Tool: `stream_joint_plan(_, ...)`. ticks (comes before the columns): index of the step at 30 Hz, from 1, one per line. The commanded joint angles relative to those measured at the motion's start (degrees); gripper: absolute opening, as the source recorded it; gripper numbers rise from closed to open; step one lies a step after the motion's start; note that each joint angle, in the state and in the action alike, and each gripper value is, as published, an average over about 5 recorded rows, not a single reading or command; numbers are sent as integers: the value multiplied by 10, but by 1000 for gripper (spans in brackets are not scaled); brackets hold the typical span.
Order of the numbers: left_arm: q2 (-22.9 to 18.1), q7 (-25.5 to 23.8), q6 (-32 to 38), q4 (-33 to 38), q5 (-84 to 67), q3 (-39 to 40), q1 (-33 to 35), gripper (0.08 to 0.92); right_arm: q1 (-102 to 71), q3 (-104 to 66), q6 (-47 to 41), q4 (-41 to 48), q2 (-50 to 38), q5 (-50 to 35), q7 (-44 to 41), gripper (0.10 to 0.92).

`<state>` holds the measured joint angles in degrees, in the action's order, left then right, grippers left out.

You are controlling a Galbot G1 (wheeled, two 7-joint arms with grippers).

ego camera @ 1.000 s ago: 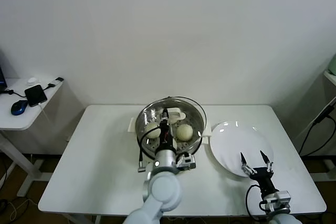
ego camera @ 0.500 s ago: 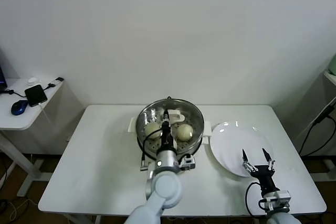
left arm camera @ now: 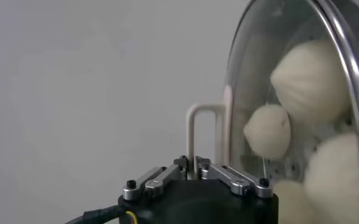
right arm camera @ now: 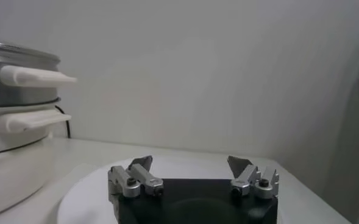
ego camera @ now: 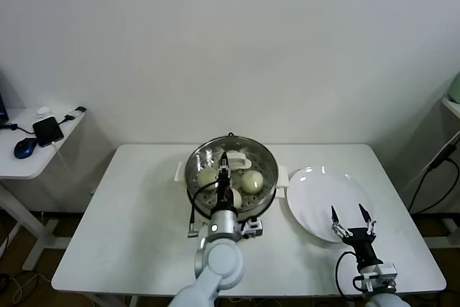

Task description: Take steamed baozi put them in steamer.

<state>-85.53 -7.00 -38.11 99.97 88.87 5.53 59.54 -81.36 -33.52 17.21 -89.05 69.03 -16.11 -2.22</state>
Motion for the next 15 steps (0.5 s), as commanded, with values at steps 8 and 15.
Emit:
stream_joint_plan(8, 10, -6, 3, 29, -37, 4, 3, 440, 1, 11, -13, -8, 0, -1, 0, 823)
stream_joint_plan(15, 48, 1, 14, 124, -144, 17, 25, 639, -1, 24, 5, -9, -3, -18, 21, 823)
